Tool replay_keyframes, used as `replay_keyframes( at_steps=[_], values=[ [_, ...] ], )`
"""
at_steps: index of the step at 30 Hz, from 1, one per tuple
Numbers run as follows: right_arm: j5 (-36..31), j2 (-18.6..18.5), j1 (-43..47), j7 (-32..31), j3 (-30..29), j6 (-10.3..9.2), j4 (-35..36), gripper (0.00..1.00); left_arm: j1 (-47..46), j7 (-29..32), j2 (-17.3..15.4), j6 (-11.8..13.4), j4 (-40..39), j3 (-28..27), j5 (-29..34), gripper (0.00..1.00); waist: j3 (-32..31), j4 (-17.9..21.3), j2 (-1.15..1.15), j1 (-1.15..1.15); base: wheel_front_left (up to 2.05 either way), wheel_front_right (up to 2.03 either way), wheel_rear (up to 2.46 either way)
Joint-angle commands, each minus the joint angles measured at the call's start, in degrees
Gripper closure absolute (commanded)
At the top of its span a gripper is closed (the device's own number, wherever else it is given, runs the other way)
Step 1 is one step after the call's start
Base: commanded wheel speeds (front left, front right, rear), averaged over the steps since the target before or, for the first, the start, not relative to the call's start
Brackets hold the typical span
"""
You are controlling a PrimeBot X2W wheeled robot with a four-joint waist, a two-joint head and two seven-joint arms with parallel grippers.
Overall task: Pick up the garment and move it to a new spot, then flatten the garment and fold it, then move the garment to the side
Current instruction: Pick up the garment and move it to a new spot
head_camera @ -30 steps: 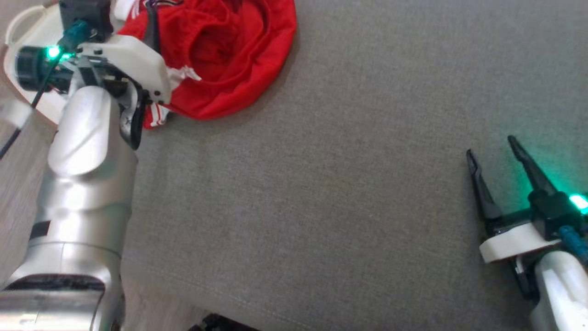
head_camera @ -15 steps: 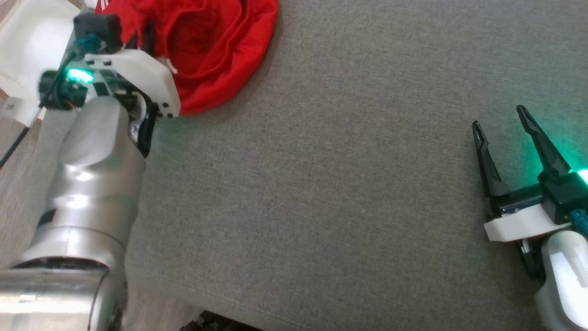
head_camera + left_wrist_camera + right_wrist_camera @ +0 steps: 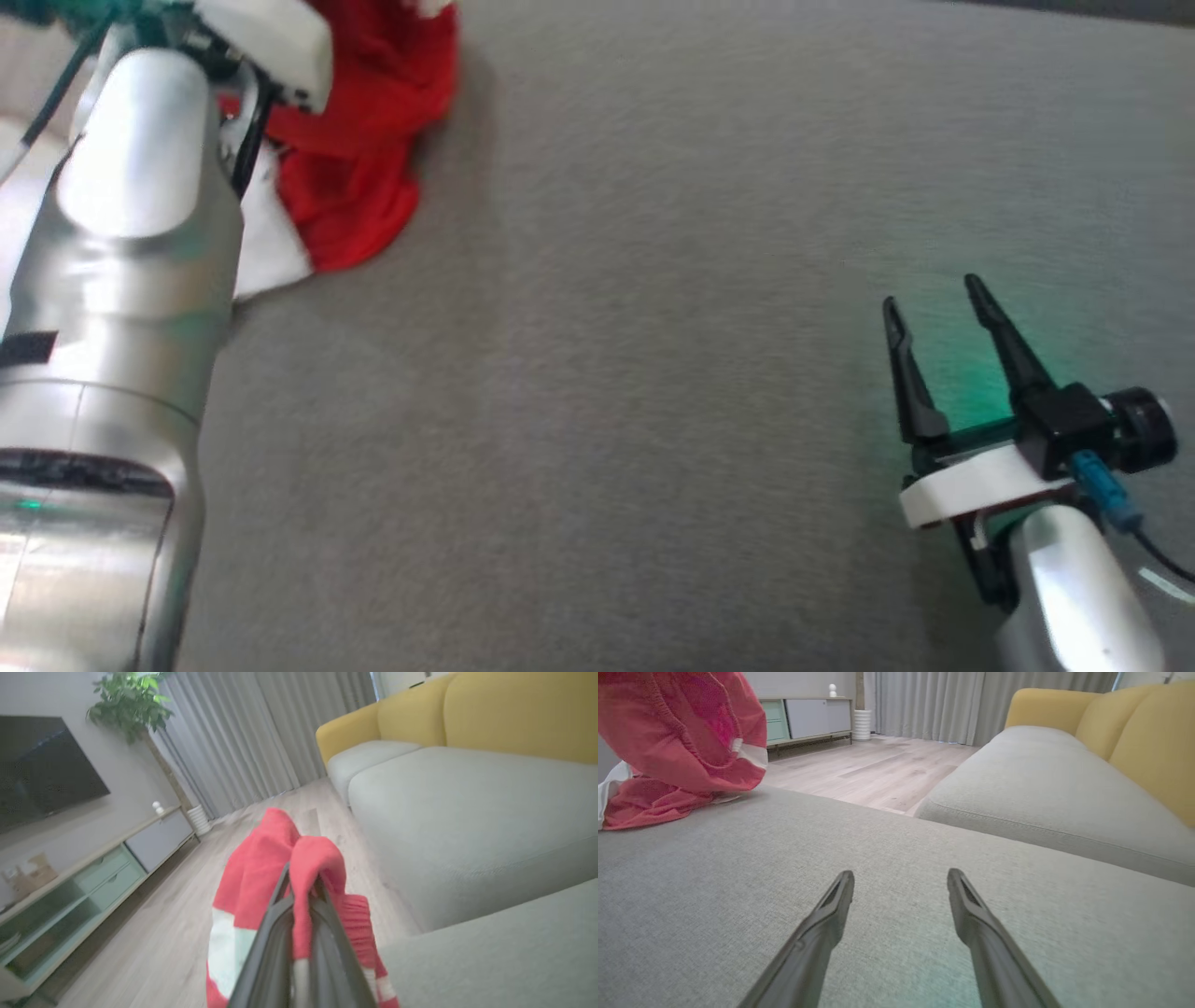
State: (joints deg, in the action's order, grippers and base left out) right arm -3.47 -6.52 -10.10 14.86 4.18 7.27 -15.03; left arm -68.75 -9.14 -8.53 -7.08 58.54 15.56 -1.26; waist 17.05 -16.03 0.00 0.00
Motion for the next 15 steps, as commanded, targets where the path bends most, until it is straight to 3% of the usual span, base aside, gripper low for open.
replay_keyframes(
  at_steps=[1,7,15],
  values=[
    [0.65,0.92,-0.01,0.14,1.48,0.22,1.38,0.00,-3.17,-0.30,-2.45,-0.15,-2.90,0.42,0.50,1.00,-4.86,5.48,0.00,0.00,0.00,0.00,0.00],
    [1.78,3.14,1.42,0.14,2.29,0.22,1.00,0.00,-4.21,0.52,-1.46,-0.38,-8.26,7.01,-1.76,1.00,-9.77,13.30,0.00,0.00,0.00,0.00,0.00],
    [4.17,3.61,3.99,0.14,2.01,0.22,1.34,0.00,-1.05,4.67,-1.24,-0.39,-18.07,15.81,-14.32,1.00,-13.56,22.10,0.00,0.00,0.00,0.00,0.00]
  ],
)
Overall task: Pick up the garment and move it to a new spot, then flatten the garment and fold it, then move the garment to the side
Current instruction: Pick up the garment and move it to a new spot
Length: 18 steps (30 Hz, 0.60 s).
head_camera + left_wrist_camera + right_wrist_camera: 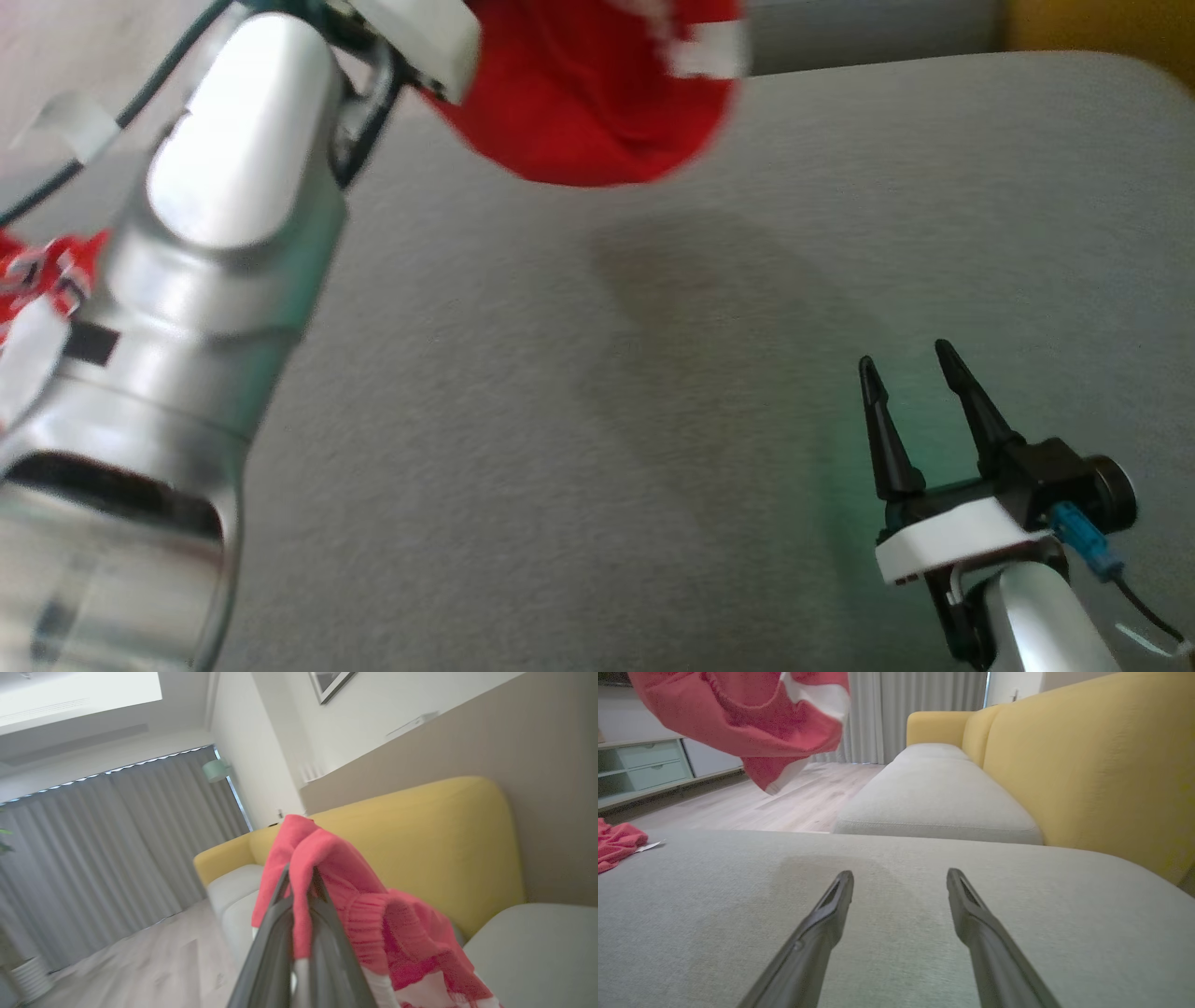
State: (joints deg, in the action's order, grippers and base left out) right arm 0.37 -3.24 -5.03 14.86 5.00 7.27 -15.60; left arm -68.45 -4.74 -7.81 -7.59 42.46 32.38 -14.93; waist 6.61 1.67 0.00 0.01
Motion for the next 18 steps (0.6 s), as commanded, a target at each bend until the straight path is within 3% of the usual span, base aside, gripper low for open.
replay_keyframes(
  at_steps=[1,6,13,14,15,18],
  values=[
    [0.66,0.33,-0.92,0.14,1.12,0.22,2.03,0.00,-0.13,1.04,-2.17,0.11,-3.25,-0.22,-2.36,1.00,-3.33,5.31,0.00,-0.01,0.00,0.00,0.00],
    [1.82,0.34,-0.19,0.14,1.24,0.22,2.51,0.00,9.95,4.63,-4.48,0.11,-6.38,3.50,-9.41,1.00,-3.22,8.21,0.00,-0.01,0.00,0.00,0.00],
    [3.17,0.35,-0.79,0.14,1.58,0.22,1.75,0.00,24.19,0.96,-5.25,0.10,1.91,5.87,-13.84,1.00,-1.35,9.21,0.00,-0.01,0.00,0.00,0.00],
    [3.27,0.35,-1.07,0.14,1.58,0.22,1.49,0.00,25.10,-0.91,-4.93,0.11,3.19,5.48,-14.37,0.82,-1.10,9.09,0.00,-0.01,0.00,0.00,0.00],
    [3.34,0.35,-1.30,0.14,1.55,0.22,1.25,0.00,25.68,-3.07,-4.60,0.30,4.30,5.00,-14.71,0.00,-0.88,8.86,0.00,-0.01,0.00,0.00,0.00],
    [3.29,0.35,-1.42,0.14,1.34,0.22,0.97,0.00,26.34,-7.07,-3.89,1.37,6.07,4.47,-14.48,0.00,-0.84,8.03,0.00,-0.01,0.00,0.00,0.00]
  ],
)
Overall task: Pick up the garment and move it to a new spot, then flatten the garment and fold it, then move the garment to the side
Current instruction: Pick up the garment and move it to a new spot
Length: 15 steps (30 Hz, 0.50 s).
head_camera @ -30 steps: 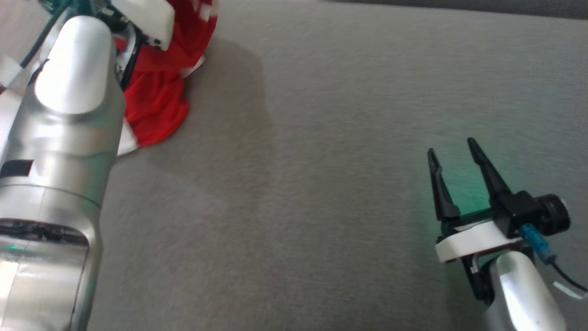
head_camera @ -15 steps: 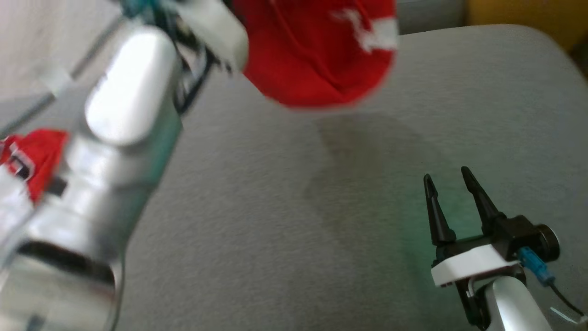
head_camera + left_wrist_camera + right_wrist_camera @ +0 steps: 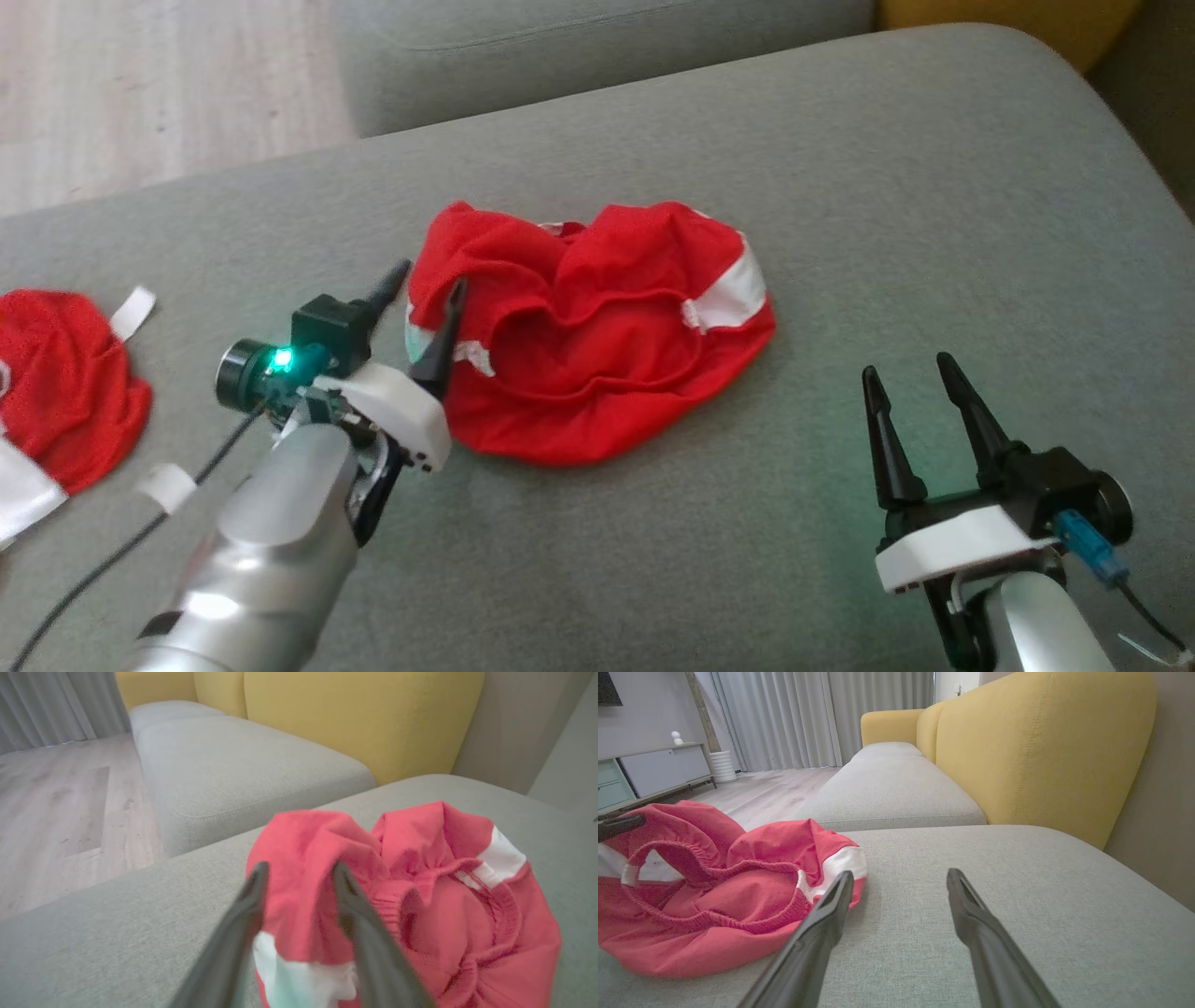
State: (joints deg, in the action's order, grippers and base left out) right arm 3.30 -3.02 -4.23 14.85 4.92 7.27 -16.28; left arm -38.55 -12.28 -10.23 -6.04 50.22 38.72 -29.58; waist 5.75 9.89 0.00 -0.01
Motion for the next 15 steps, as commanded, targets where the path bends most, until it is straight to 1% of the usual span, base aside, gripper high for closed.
replay_keyframes(
  at_steps=[1,4,6,9,12,15],
  values=[
    [0.30,0.13,-2.12,0.15,1.19,0.22,1.60,0.00,-3.36,-0.83,-0.98,0.53,-1.24,-2.18,0.38,0.00,-0.08,-0.78,0.00,0.01,0.00,0.00,0.00],
    [0.12,0.13,-1.53,0.15,0.85,0.22,1.33,0.00,-2.19,-2.55,0.12,3.65,-2.07,-3.38,1.91,0.00,-1.09,-2.70,0.00,0.01,0.00,0.00,0.00],
    [0.05,0.13,-1.10,0.15,0.67,0.22,1.27,0.00,-0.20,-2.66,0.58,6.39,-6.71,-6.05,3.01,0.00,-1.91,-4.07,0.00,0.01,0.00,0.00,0.00],
    [0.39,0.13,-0.59,0.15,0.62,0.22,0.92,0.00,5.83,-2.69,0.68,9.97,-14.88,-9.70,6.02,0.00,-3.46,-6.00,0.00,0.01,0.00,0.00,0.00],
    [0.82,0.13,0.25,0.15,0.82,0.22,0.78,0.00,13.11,-2.70,0.96,12.49,-22.22,-13.11,8.64,0.00,-4.96,-7.76,0.00,0.01,0.00,0.00,0.00],
    [1.85,0.13,1.24,0.15,0.54,0.22,0.99,0.00,19.72,-2.71,1.65,13.81,-29.20,-16.11,11.01,0.00,-6.23,-9.75,0.00,0.01,0.00,0.00,0.00]
  ],
)
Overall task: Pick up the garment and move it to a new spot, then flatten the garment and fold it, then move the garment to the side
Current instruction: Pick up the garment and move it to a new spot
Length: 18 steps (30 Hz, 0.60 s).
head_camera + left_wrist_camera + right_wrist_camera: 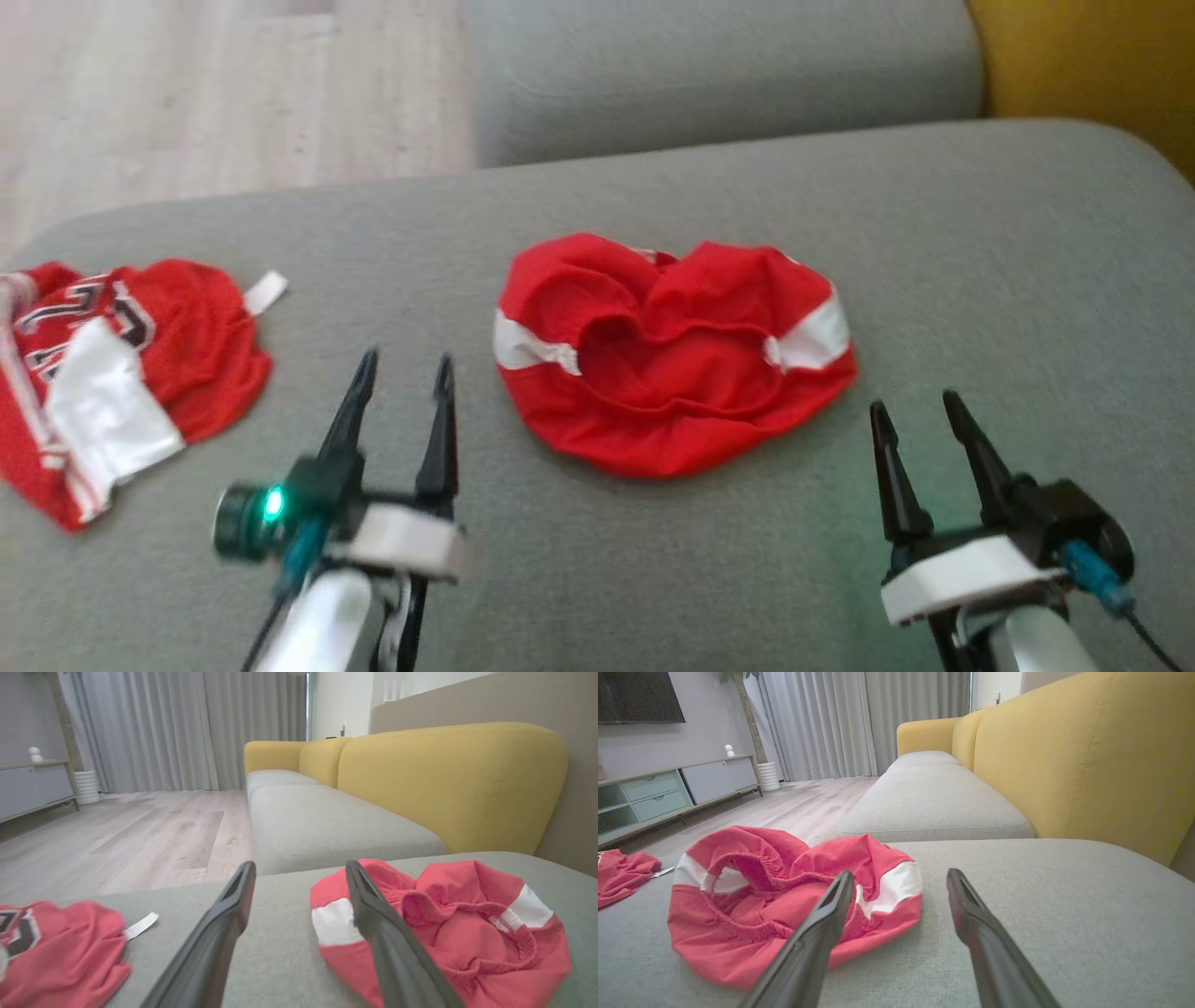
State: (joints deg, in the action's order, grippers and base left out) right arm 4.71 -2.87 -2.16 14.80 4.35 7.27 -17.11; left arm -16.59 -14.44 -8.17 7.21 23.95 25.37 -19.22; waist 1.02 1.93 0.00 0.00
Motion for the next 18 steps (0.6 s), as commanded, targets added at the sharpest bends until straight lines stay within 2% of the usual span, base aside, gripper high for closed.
replay_keyframes(
  at_steps=[1,10,14,18],
  values=[
    [0.85,-0.01,-0.42,0.20,1.11,0.22,2.01,0.00,-0.04,-0.54,-0.10,0.99,-5.08,-3.87,1.37,0.00,-1.92,-2.41,0.00,0.00,0.00,0.00,0.00],
    [1.54,-0.01,4.01,0.20,-0.24,0.22,3.93,0.00,16.94,-0.55,3.22,3.90,-19.37,-10.89,7.91,0.00,-4.81,-5.46,0.00,0.00,0.00,0.00,0.00],
    [0.99,-0.01,6.02,0.20,-0.62,0.22,4.84,0.00,22.35,-0.55,4.60,3.69,-21.60,-11.72,9.44,0.00,-5.53,-6.15,0.00,0.00,0.00,0.00,0.00],
    [0.96,-0.01,6.94,0.20,-1.08,0.22,5.24,0.00,22.99,-0.55,5.00,2.81,-22.03,-11.92,10.37,0.00,-5.62,-6.80,0.00,0.00,0.00,0.00,0.00]
  ],
)
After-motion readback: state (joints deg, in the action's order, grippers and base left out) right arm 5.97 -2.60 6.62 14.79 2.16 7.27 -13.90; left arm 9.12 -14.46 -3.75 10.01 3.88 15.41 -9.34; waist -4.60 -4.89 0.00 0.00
